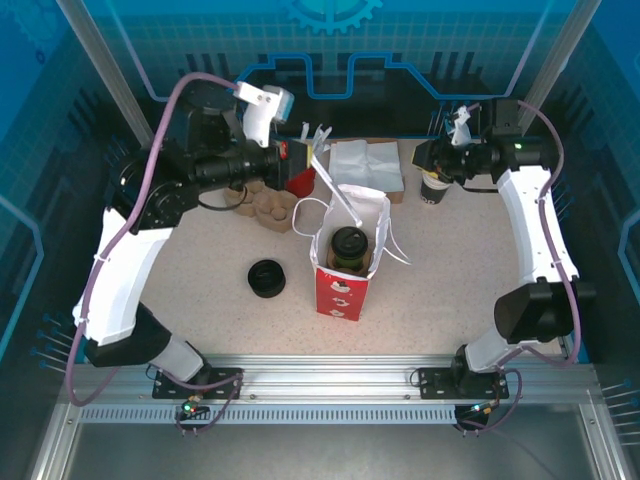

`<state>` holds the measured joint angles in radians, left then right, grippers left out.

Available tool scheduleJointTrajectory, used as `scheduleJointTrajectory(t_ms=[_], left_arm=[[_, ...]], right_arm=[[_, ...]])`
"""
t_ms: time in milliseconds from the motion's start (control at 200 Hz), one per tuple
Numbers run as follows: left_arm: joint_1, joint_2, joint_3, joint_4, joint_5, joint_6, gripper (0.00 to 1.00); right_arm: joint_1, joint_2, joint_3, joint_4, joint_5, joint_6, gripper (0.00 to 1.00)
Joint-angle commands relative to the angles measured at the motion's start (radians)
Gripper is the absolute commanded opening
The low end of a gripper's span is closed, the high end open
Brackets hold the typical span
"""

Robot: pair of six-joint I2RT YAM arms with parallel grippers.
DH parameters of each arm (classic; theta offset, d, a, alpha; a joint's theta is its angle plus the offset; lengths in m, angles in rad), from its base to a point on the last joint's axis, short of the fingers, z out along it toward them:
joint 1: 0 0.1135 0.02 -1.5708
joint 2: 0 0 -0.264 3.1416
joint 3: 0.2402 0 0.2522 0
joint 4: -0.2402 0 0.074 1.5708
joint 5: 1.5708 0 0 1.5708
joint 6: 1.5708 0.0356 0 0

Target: Pack the takeout coffee

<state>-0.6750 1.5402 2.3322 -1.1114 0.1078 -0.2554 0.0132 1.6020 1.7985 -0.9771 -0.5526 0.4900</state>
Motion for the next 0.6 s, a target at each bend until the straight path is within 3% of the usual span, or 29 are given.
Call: scheduleJointTrajectory(t_ms=[0,245,595], left_arm=[[-0.046,-0.039,-0.063,-0.047,0.035,0.001,0.04],[-0.123,-0.11,-0.261,-0.026,-0.018,0.015,0.04],[-0.127,-0.209,-0.571,0.103,-0.006,-0.013,0.05]], right_arm=[[0.017,0.03,0.056,-0.012,0.025,0.019,0.33],[0.069,0.057,0.094,-0.008,0.066,0.022,0.33],[0.145,0.14,0.168,-0.016,0.142,0.081,0.3]])
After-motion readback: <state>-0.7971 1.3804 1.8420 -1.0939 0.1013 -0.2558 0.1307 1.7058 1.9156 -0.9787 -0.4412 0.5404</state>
